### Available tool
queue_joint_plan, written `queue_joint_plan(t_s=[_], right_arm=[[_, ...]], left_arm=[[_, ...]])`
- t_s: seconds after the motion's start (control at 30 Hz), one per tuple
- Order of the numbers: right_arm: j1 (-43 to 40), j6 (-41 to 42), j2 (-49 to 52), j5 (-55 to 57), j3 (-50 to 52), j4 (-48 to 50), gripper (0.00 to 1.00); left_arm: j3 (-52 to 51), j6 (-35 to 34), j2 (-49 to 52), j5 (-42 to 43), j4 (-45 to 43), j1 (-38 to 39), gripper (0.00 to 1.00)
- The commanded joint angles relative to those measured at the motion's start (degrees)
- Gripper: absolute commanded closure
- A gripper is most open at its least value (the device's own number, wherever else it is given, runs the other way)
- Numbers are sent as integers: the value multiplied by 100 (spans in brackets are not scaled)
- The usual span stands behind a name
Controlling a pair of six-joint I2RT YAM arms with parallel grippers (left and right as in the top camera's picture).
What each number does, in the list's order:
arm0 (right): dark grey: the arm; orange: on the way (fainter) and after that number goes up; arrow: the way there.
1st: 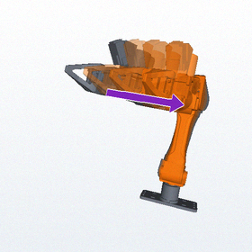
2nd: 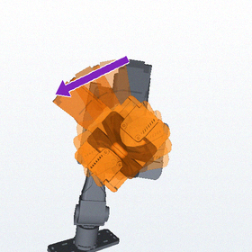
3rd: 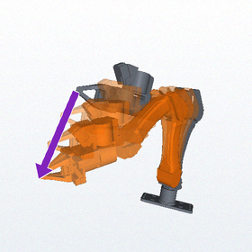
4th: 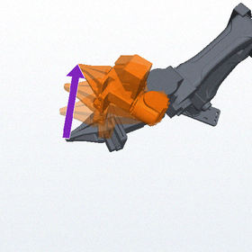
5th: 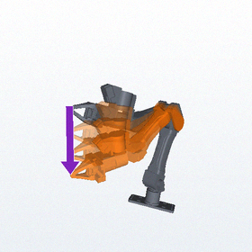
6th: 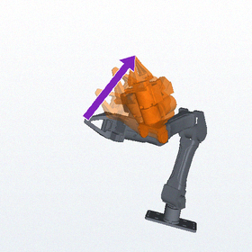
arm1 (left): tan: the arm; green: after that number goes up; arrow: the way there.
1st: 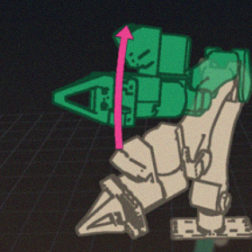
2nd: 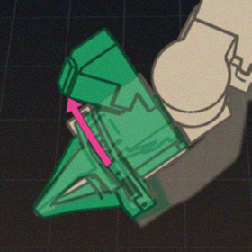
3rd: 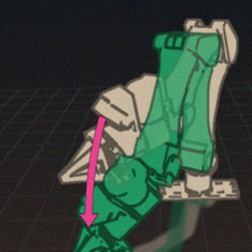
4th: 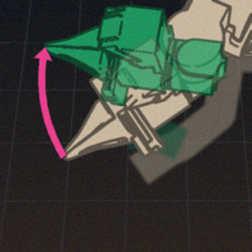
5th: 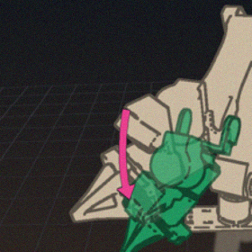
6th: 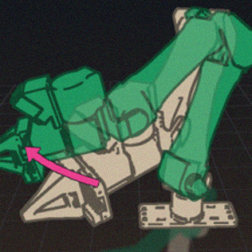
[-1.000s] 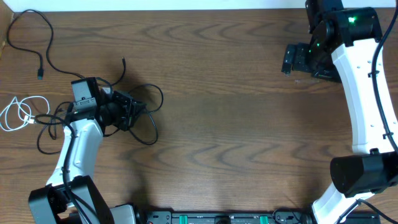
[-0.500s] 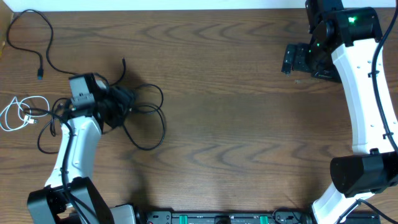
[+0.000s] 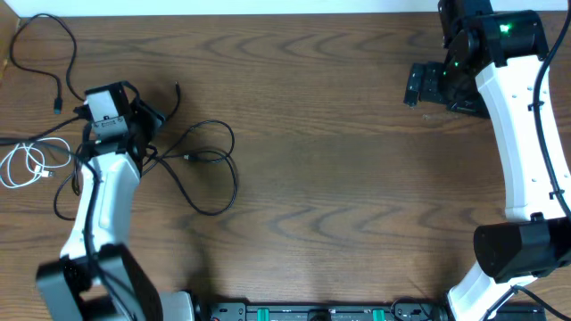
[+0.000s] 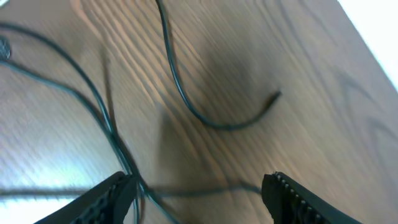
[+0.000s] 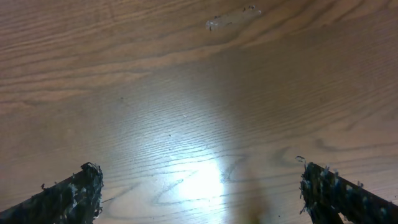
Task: Untangle cables
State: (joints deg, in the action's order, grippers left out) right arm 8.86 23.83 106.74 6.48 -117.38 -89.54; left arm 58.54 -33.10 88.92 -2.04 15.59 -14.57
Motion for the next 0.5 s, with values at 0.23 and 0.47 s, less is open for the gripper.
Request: queue_joint_plan(t_s=[0.23, 0.47], right_arm=[[-15, -35, -35, 87, -90, -7, 1], [-15, -35, -35, 87, -90, -7, 1]], left_arm=[[1794, 918, 1311, -24, 2046, -24, 25], [3150, 839, 1362, -13, 2970, 11, 16]])
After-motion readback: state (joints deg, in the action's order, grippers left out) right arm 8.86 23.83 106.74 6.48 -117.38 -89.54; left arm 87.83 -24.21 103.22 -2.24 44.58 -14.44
